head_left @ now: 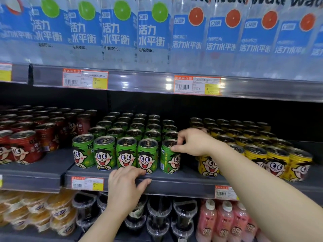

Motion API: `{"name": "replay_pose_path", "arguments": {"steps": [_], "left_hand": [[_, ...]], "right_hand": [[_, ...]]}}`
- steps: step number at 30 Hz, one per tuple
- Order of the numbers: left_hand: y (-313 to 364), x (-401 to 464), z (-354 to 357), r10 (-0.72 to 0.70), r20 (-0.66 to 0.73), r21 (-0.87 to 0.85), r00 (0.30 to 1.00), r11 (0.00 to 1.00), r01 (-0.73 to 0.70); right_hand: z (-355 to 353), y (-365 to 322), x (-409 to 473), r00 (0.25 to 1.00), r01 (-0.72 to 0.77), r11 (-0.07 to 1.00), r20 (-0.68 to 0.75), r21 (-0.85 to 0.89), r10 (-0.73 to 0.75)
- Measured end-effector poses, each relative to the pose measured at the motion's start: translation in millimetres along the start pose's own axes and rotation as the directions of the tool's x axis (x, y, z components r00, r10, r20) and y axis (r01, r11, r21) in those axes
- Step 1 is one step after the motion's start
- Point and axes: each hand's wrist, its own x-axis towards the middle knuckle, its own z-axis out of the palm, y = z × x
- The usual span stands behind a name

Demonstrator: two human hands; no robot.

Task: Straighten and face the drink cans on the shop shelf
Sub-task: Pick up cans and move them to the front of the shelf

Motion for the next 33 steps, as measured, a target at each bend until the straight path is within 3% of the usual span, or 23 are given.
{"name": "replay_pose_path", "arguments": {"steps": [6,10,17,22,27,30,33], "left_hand": [[1,0,1,0.000,-0.003,0.003,1.000,1.000,0.000],[5,0,-2,-0.011,0.020,-0.003,1.000,1.000,0.011],[12,2,-9,-0.003,0.049,0.005,0.999,1.000,0.002],[14,4,-14,-0.004,0.134,0.048,0.991,0.999,-0.002],[2,-1,-23,0.028,0.108,-0.099,0.994,0.995,-0.017],[-26,-2,-41,-0.088,-0.119,-0.115,0.989,0.991,0.074],[-63,6,-66,-0.401,-0.235,-0.081,0.885,0.916,0.393]], "right_hand": [[9,-11,2,0.995,-0.054,0.998,-0.082,0.008,0.055],[13,-14,-2,0.989,-0.082,0.993,-0.132,-0.089,0.070],[30,-26,-9,0.937,-0.161,0.972,-0.336,-0.169,0.096],[43,-26,-20,0.920,-0.189,0.982,-0.352,-0.005,0.175],[76,-32,-42,0.842,-0.181,0.916,-0.425,0.358,0.332],[96,-33,-44,0.847,-0.275,0.860,-0.315,0.429,0.428],[103,-38,-38,0.844,-0.371,0.860,-0.259,0.351,0.469]]}}
